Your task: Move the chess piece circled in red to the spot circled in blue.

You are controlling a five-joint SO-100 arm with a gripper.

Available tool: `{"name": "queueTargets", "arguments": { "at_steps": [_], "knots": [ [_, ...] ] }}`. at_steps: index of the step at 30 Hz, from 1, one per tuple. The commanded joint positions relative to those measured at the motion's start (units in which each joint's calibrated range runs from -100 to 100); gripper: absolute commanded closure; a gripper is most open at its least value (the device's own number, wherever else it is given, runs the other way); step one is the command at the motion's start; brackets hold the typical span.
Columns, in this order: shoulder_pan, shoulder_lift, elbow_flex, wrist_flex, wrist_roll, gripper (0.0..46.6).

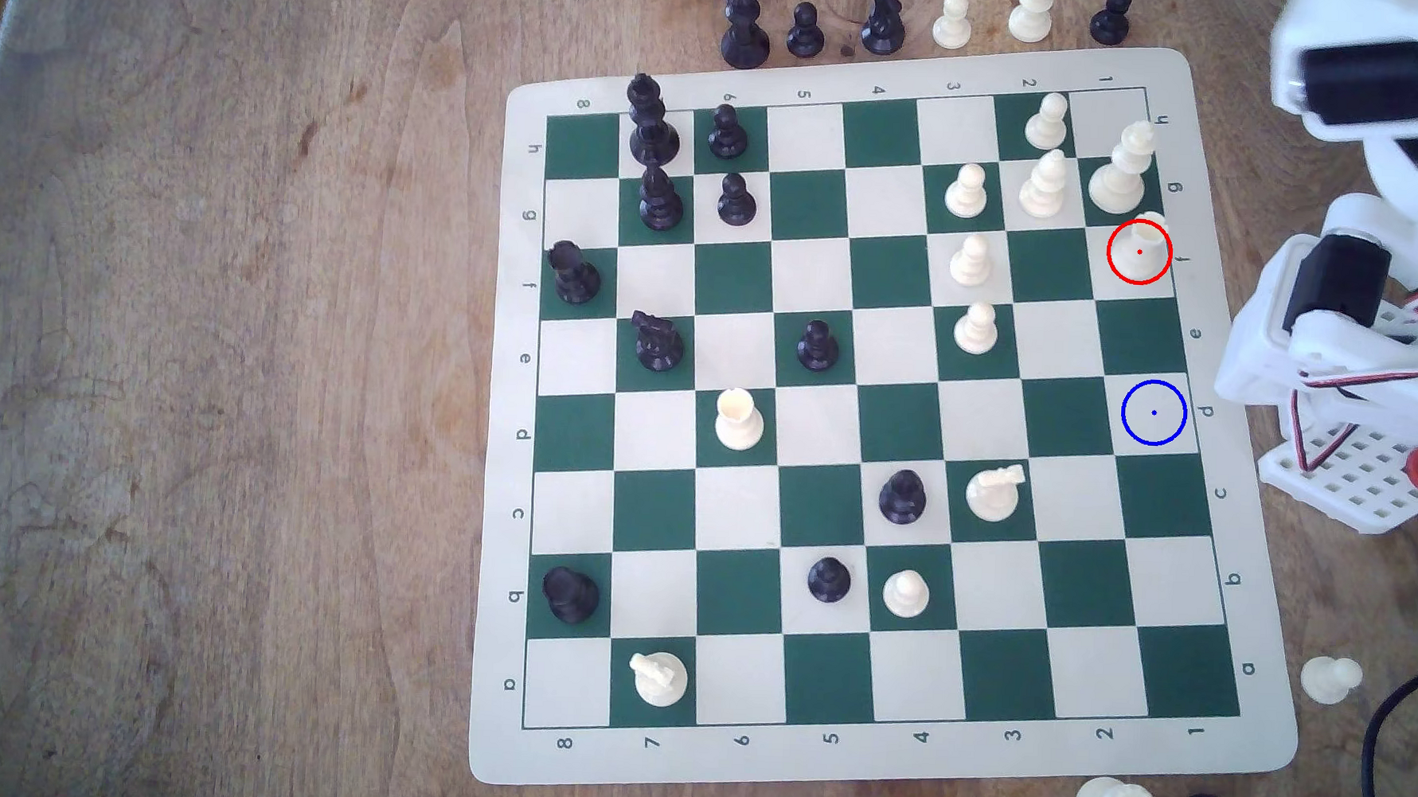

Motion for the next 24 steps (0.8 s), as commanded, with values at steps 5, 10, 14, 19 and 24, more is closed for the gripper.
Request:
{"name": "queueTargets", "arguments": {
  "at_steps": [5, 10, 14, 19, 24],
  "knots": [
    [7.46, -0.11, -18.41, 50.86, -1.42, 46.4],
    [8.24, -0.20, -24.39, 73.31, -7.13, 46.4],
    [12.23, 1.76, -28.29, 87.06, -10.45, 46.4],
    [14.42, 7.95, -30.19, 98.12, -14.80, 46.4],
    [13.33, 17.46, -28.74, 99.68, -17.83, 44.2]
  ]
}}
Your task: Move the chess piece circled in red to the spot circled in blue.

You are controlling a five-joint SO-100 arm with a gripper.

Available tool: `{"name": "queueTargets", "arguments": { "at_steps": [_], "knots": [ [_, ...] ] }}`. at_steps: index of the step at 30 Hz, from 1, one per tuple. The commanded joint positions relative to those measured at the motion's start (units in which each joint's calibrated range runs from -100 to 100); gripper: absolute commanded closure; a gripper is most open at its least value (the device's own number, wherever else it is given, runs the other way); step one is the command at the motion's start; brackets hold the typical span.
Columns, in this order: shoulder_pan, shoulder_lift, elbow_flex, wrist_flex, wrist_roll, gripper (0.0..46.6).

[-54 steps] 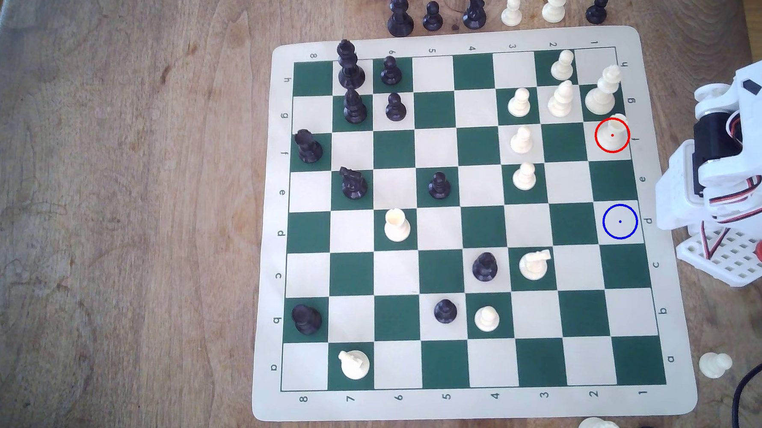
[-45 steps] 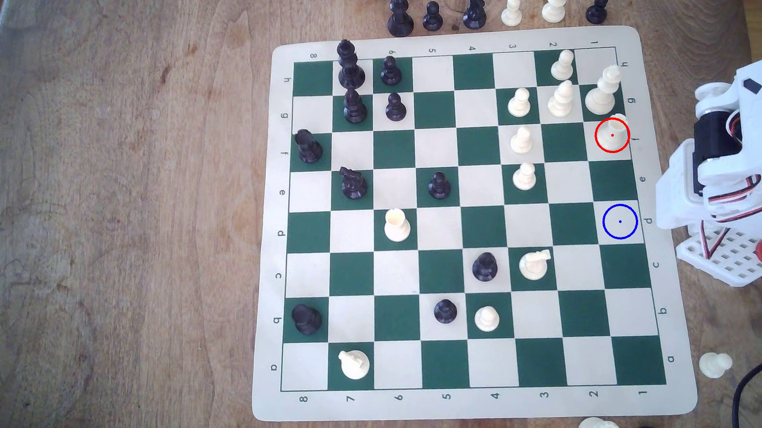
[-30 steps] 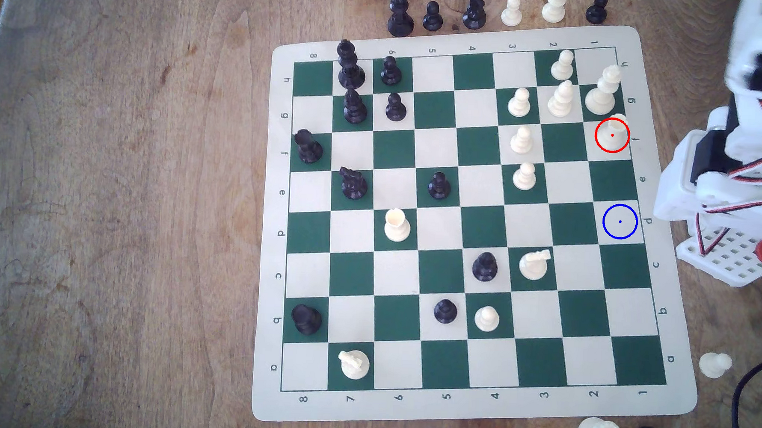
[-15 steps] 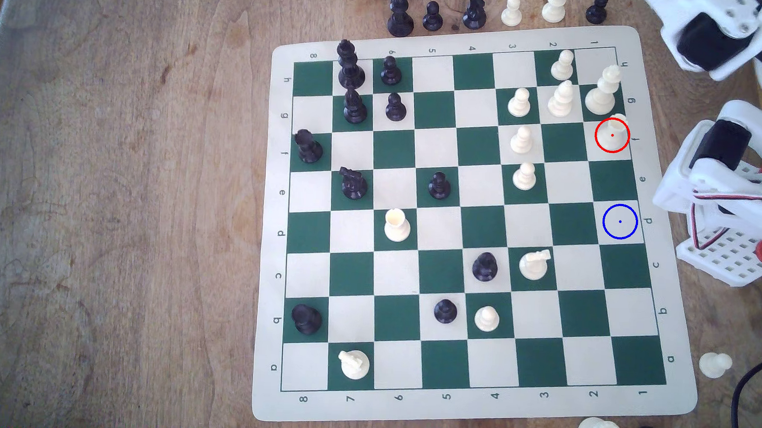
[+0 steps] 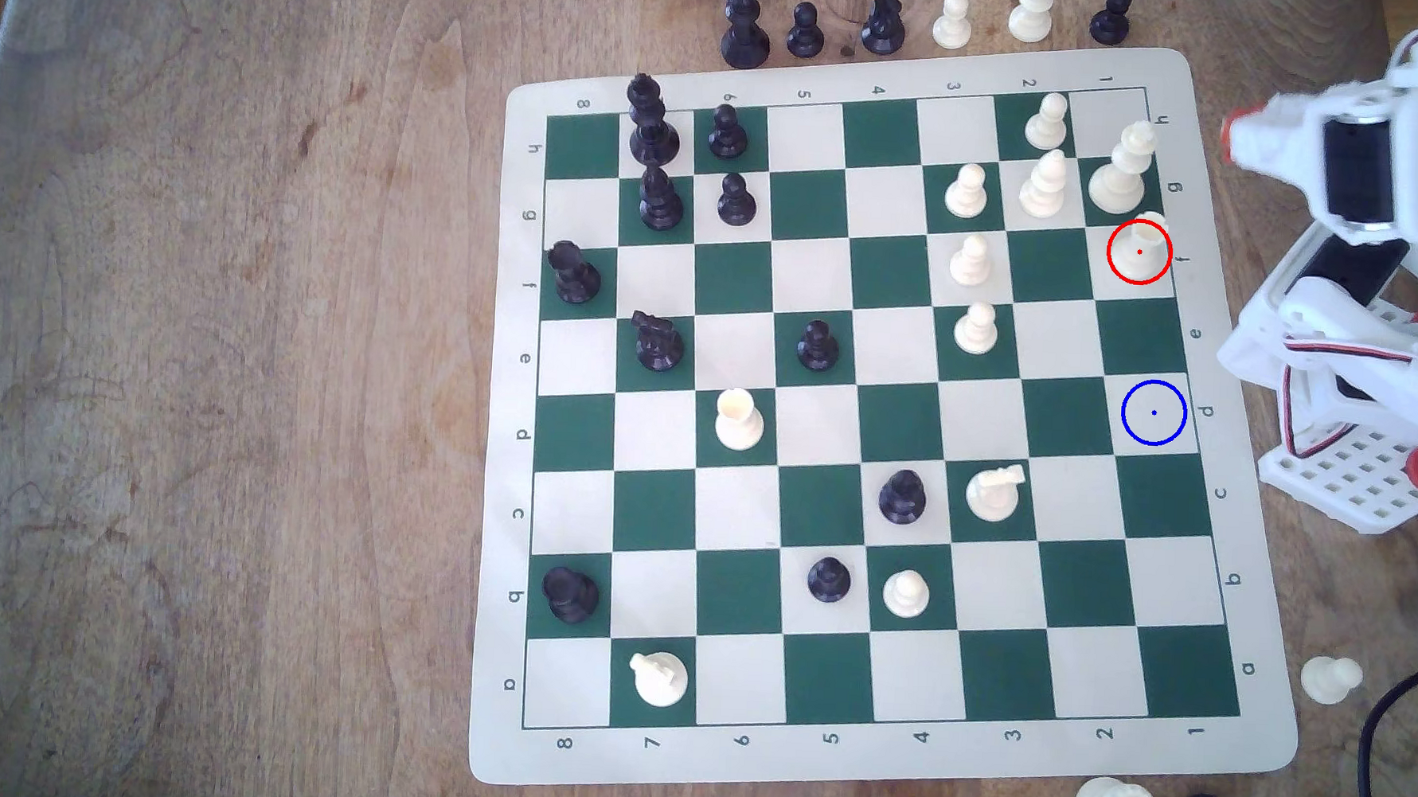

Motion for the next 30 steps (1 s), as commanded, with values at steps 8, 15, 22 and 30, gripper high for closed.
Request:
{"name": "queueTargets", "arguments": {
  "at_steps": [8, 15, 22, 30],
  "knots": [
    [2.12, 21.57, 2.63, -1.27, 0.78, 31.2],
    [5.17, 30.05, 6.44, -3.89, 4.98, 32.0],
    [5.95, 33.28, 12.51, -10.28, 6.40, 29.0],
    [6.42, 35.66, 16.14, -15.27, 6.79, 30.1]
  ]
}}
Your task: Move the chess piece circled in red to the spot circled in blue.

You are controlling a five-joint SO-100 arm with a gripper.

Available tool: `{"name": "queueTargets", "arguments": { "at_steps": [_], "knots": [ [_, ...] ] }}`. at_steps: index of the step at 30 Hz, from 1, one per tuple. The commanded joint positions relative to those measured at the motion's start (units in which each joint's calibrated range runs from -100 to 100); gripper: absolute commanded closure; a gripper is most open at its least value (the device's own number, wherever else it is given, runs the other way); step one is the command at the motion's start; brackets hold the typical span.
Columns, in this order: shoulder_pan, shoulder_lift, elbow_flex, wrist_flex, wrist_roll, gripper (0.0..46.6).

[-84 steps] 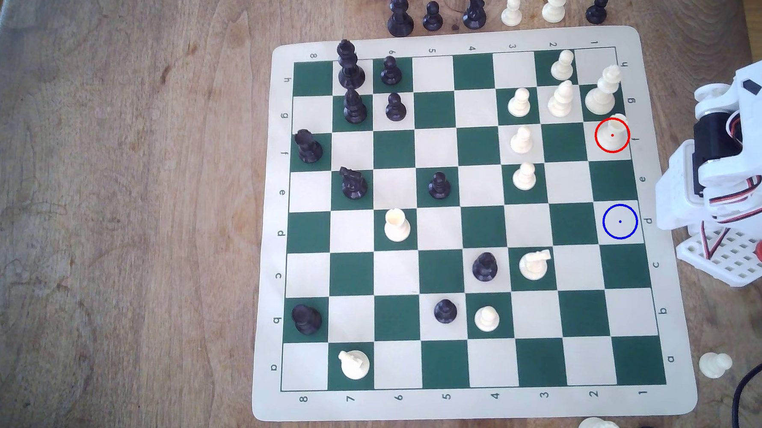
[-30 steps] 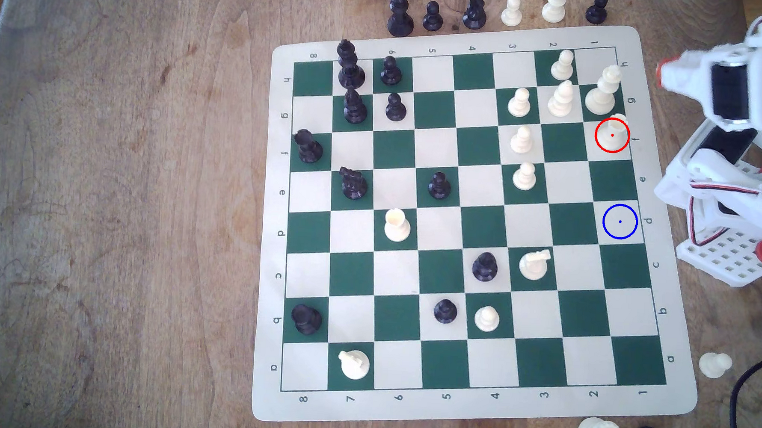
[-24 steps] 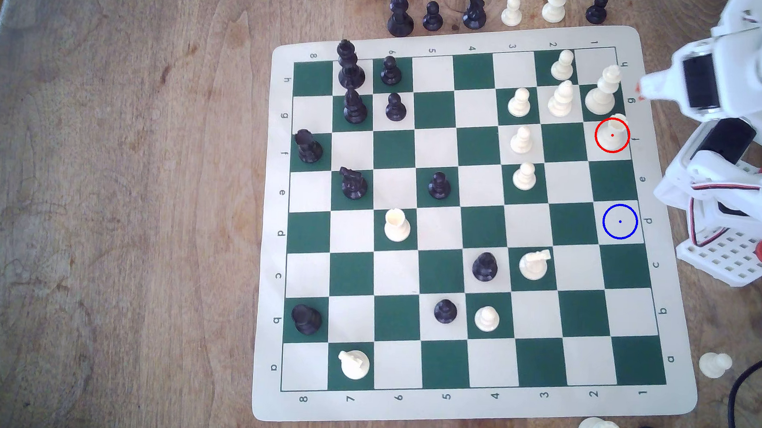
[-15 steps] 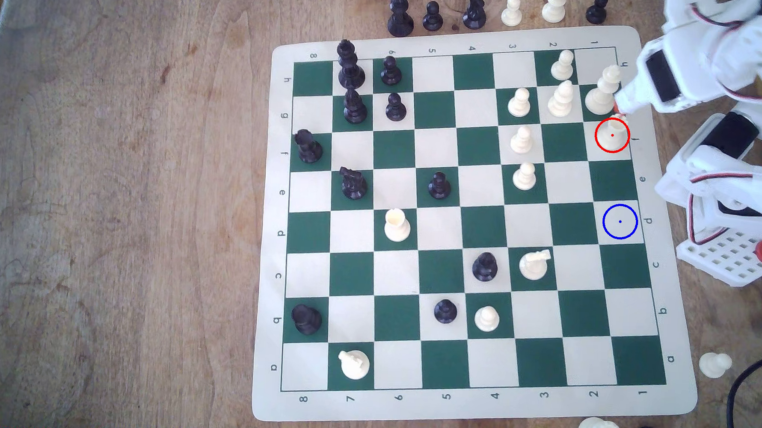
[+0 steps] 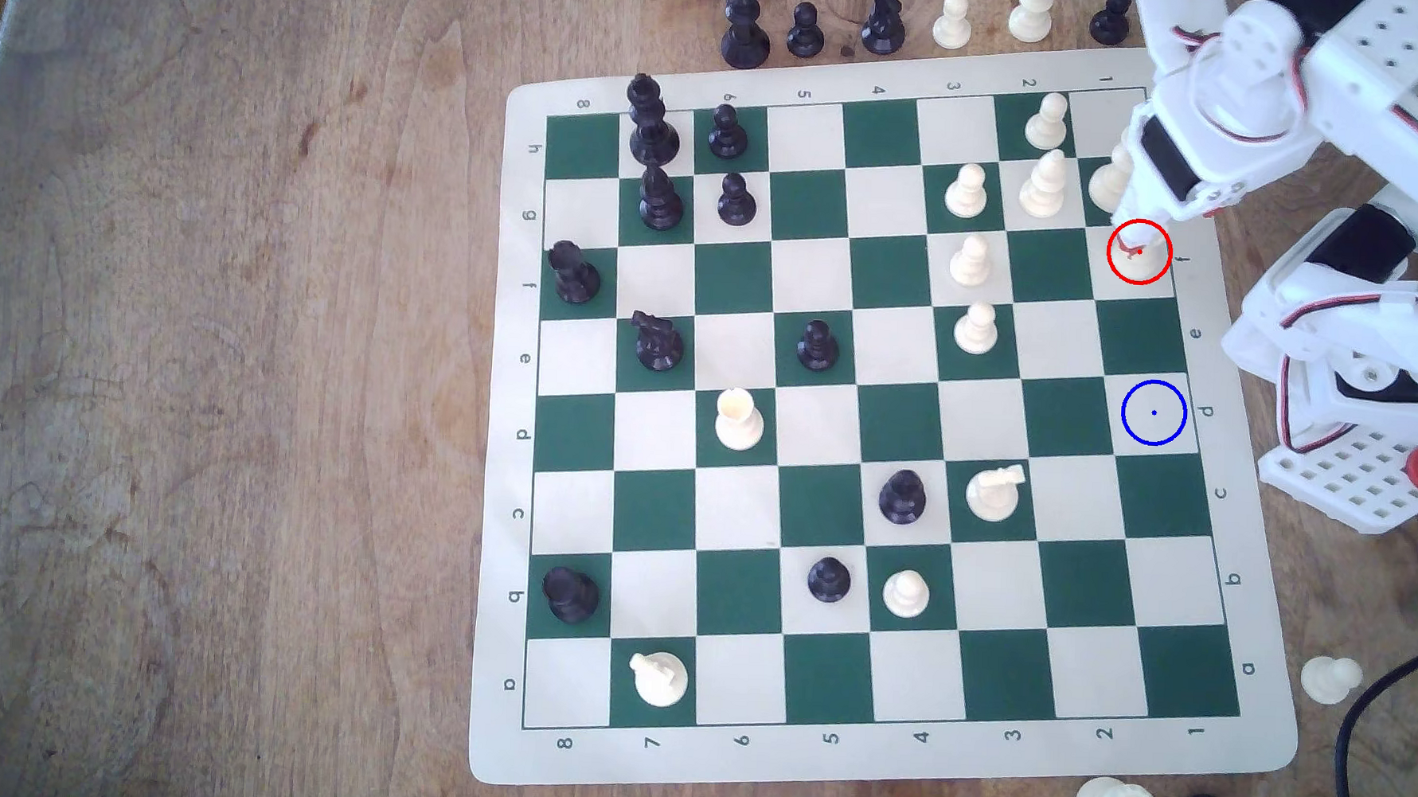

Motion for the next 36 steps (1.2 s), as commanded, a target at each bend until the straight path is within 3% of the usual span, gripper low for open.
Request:
{"name": "queueTargets", "arguments": {
  "at_steps": [1, 29, 32, 34, 36],
  "knots": [
    [-0.52, 1.14, 0.96, -2.46, 0.10, 30.3],
    [-0.83, 4.88, 8.39, -15.07, 0.54, 33.7],
    [-1.06, 4.79, 8.30, -15.23, 0.49, 36.7],
    [-1.14, 4.79, 7.94, -14.90, 0.54, 43.5],
    [-1.14, 4.71, 7.67, -14.50, 0.54, 45.2]
  ]
}}
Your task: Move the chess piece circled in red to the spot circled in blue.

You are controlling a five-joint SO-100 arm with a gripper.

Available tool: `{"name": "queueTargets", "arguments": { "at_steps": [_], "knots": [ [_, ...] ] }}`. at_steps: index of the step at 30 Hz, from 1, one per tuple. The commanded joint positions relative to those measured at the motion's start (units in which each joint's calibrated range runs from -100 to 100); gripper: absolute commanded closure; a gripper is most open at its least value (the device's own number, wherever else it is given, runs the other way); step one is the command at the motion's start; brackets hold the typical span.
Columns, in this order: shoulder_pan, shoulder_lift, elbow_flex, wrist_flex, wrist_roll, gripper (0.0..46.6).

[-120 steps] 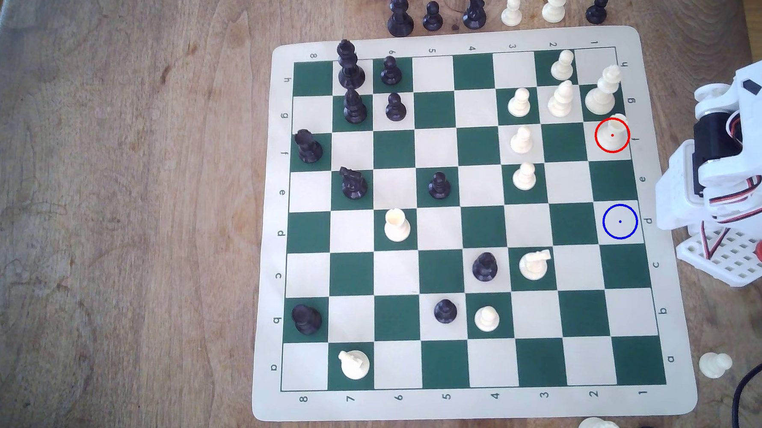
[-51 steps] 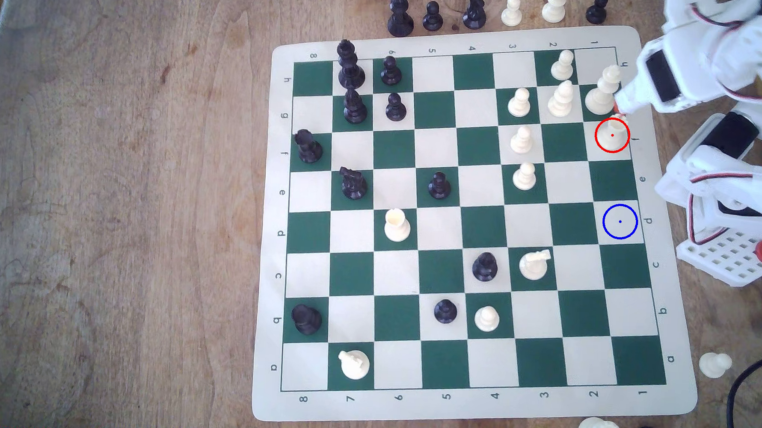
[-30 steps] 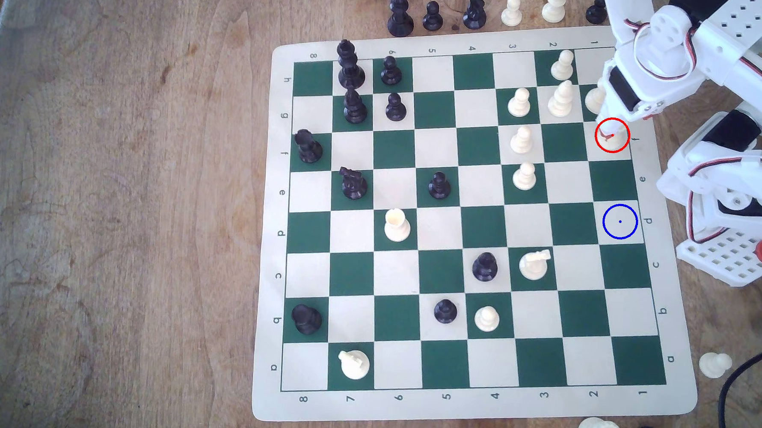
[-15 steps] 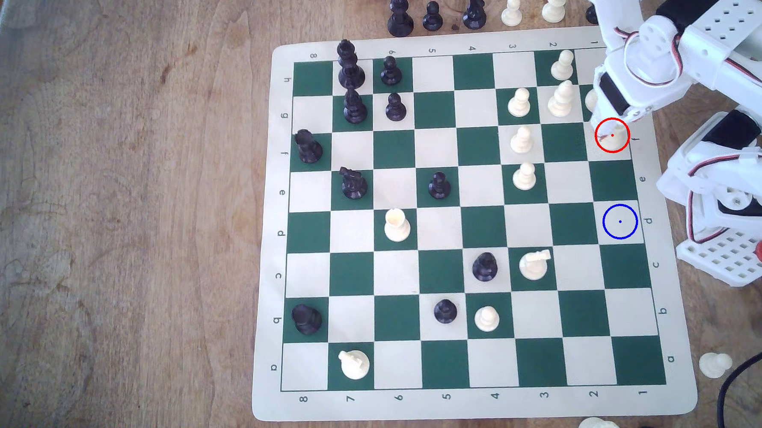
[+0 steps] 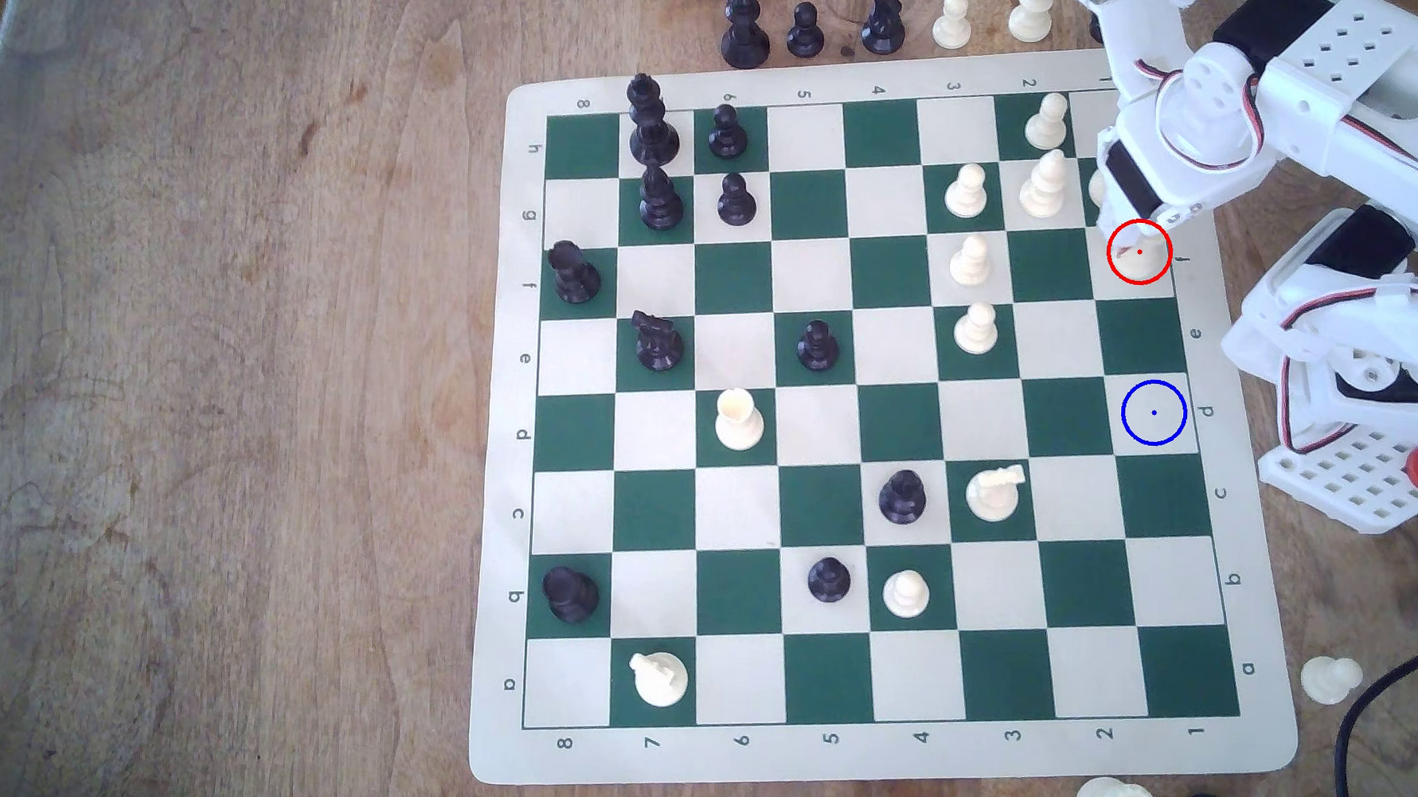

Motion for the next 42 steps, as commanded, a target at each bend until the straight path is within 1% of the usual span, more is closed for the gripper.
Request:
{"name": "queueTargets", "arguments": {
  "at_steps": [1, 8, 11, 12, 15, 16, 19, 20, 21, 24, 25, 28, 29, 32, 33, 37, 39, 42],
  "knots": [
    [-0.48, -0.49, -1.64, 0.73, 0.05, 46.1],
    [-1.42, -1.25, -3.27, 2.45, 0.10, 46.4],
    [-1.26, -2.02, -6.90, 4.50, 0.44, 46.4],
    [-1.65, -2.86, -9.98, 6.79, 0.59, 46.4],
    [-3.84, -4.56, -13.88, 11.22, 0.63, 46.4],
    [-6.66, -6.77, -14.70, 14.41, 0.54, 46.4],
    [-12.52, -11.01, -14.24, 19.90, 0.54, 46.4],
    [-17.22, -14.49, -12.61, 21.86, 0.39, 46.4],
    [-19.02, -15.68, -11.98, 22.44, 0.34, 46.4],
    [-25.27, -17.97, -10.80, 23.17, -0.78, 46.4],
    [-28.48, -18.23, -10.16, 23.17, -1.66, 46.4],
    [-31.92, -18.48, -8.08, 21.62, -2.25, 46.4],
    [-33.64, -18.65, -5.54, 19.90, -1.95, 46.4],
    [-35.75, -18.99, -0.74, 16.70, -1.56, 46.4],
    [-36.93, -19.25, 1.35, 15.23, -0.98, 46.4],
    [-38.73, -17.80, 2.08, 14.08, -0.73, 46.4],
    [-40.76, -15.94, 4.80, 11.30, -0.39, 46.4],
    [-41.54, -15.00, 7.61, 8.27, -0.39, 46.4]
  ]
}}
